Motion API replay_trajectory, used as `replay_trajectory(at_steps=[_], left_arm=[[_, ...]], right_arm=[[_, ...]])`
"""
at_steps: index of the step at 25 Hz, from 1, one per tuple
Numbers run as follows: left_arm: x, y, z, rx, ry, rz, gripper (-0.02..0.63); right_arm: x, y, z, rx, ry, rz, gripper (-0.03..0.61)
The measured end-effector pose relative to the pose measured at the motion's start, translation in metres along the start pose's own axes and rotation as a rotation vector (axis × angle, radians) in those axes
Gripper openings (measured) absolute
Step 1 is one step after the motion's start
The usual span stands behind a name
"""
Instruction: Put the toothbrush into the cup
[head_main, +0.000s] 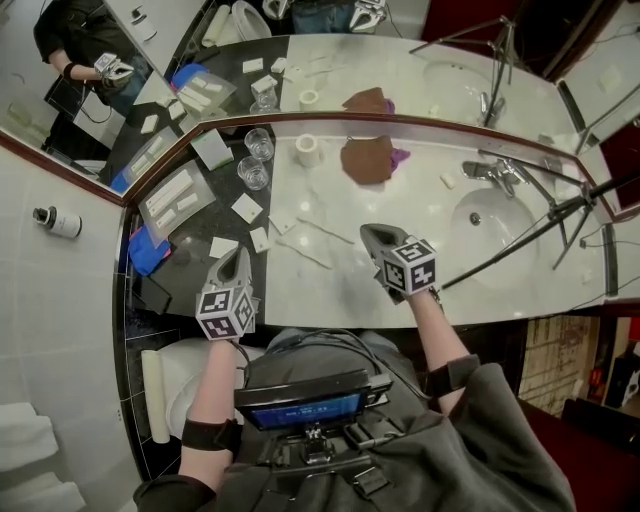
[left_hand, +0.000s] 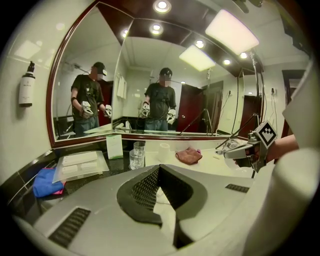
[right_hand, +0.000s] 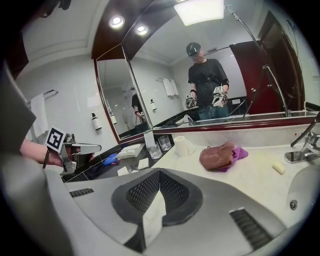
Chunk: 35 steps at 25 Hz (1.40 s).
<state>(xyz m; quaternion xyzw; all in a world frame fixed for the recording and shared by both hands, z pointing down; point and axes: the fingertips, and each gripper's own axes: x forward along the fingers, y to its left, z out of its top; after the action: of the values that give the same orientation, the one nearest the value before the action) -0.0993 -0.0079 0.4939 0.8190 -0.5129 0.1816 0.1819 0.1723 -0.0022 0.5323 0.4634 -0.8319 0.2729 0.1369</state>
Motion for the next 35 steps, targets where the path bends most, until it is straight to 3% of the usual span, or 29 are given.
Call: replay_trajectory(at_steps=[5,8,17,20,29,35], left_arm=[[-0.001,0.005,-0.004,0.018,0.025,-0.011,0.002],[0.001,0.008,-0.006,0.023,0.035,-0.019,0.003],[0.010,0.027,-0.011,0.023,0.051,-0.044,0.002],[0.016,0.038,-0.014,0.016,0.059,-0.053,0.002],[0.038,0.079,-0.028,-0.019,0.103,-0.067,0.002],[0.049,0.103,-0.028,-0.019,0.122,-0.067,0.002]], right_arm=[[0.015,0.003,-0.013,-0.069,0.060,-0.019,0.018],[0.027,0.008,-0.022,-0.170,0.137,-0.015,0.026],[0.081,0.022,-0.054,-0.541,0.425,0.039,0.137],[0.104,0.020,-0.072,-0.639,0.535,0.057,0.141],[0.164,0.009,-0.090,-0.743,0.708,0.066,0.152],[0.186,0.007,-0.103,-0.732,0.789,0.108,0.153]])
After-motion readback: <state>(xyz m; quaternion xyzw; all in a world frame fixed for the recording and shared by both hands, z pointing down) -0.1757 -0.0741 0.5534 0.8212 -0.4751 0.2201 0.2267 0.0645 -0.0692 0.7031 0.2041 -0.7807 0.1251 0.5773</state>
